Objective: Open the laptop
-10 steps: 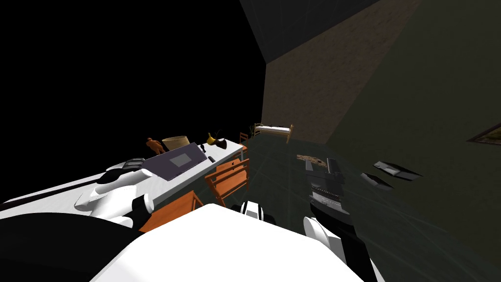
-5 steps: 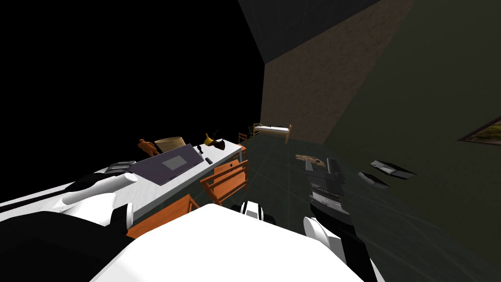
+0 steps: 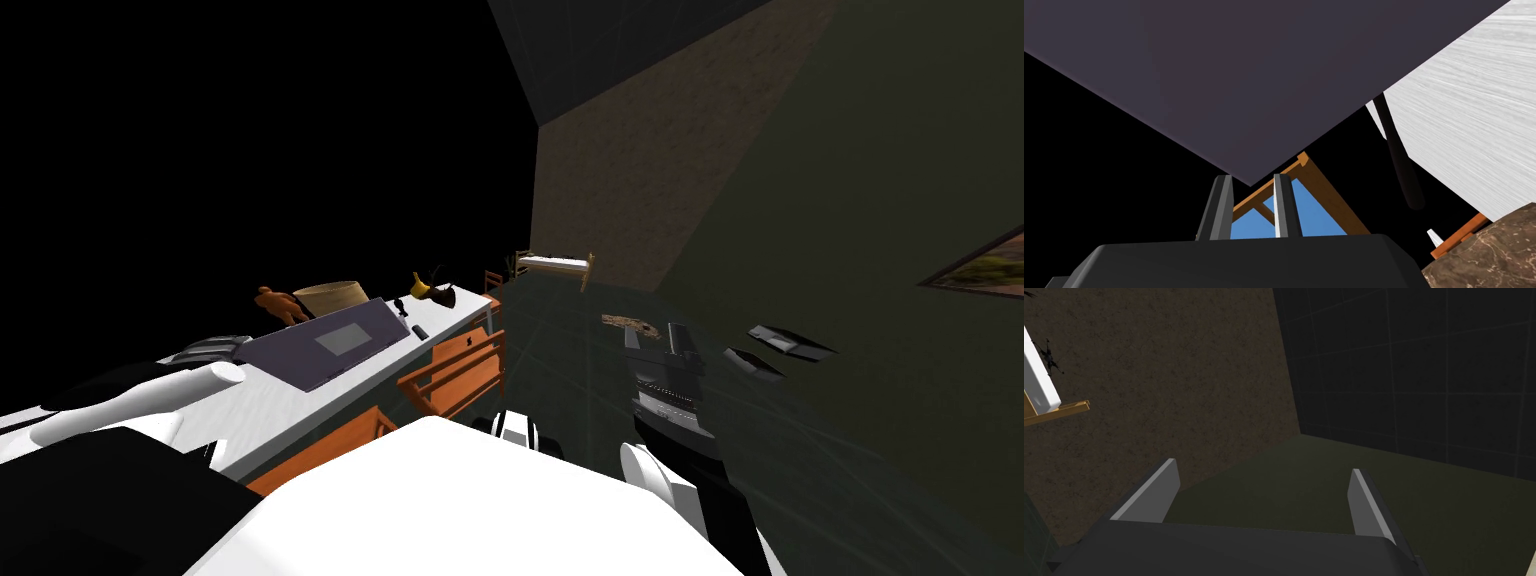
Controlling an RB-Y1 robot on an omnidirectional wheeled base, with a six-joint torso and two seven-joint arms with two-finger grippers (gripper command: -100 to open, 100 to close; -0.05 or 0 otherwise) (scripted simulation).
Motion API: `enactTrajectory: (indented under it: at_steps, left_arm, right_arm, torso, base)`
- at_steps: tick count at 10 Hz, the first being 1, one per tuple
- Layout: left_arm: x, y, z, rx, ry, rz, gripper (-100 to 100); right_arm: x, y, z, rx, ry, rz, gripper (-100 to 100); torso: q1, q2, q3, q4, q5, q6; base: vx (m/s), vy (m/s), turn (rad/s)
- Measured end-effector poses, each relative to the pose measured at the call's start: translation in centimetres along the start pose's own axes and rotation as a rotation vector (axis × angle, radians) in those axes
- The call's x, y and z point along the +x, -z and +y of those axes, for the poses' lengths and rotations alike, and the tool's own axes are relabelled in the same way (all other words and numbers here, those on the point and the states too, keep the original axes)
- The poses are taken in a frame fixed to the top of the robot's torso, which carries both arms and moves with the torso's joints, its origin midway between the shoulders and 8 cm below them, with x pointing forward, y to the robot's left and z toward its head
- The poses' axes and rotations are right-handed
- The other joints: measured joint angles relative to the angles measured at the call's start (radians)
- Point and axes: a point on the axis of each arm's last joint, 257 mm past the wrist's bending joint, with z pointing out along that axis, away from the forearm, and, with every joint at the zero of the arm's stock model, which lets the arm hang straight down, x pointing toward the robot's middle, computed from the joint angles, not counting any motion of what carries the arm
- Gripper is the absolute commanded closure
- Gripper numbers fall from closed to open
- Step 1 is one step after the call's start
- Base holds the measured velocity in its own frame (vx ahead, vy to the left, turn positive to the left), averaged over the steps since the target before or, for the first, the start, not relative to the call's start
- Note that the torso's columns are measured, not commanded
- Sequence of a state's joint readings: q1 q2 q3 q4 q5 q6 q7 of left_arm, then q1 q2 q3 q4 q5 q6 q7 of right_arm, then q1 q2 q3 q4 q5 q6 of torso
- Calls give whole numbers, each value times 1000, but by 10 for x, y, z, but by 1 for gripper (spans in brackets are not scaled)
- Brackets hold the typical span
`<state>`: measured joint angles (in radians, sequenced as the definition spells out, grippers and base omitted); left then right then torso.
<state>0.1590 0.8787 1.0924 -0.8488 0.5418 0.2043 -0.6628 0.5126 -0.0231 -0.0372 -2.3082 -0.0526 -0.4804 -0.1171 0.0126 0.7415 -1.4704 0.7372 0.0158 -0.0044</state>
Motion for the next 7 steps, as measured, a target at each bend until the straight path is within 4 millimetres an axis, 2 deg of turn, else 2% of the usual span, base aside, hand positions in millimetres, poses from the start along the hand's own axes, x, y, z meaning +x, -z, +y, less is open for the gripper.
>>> enactTrajectory:
  at_steps: [2, 4, 5, 7]
  left_arm:
    - [-8, 2, -2, -12, -5, 23, 100]
    - [-20, 5, 10, -33, -5, 32, 100]
    - [-23, 7, 7, -38, -12, 47, 100]
    - [-30, 13, 14, -61, -8, 69, 100]
  right_arm:
    - [0, 0, 0, 0, 0, 0, 0]
    - [0, 0, 0, 0, 0, 0, 0]
    - [0, 0, 0, 0, 0, 0, 0]
    - [0, 0, 0, 0, 0, 0, 0]
  torso:
    - [-3, -8, -7, -2, -6, 6]
    - [-2, -2, -2, 0, -4, 0]
    - [-3, -3, -4, 1, -7, 5]
    - [-5, -5, -4, -1, -6, 3]
  base:
    - [77, 2, -39]
    - [43, -7, -47]
    - [98, 4, -67]
    - [46, 7, -30]
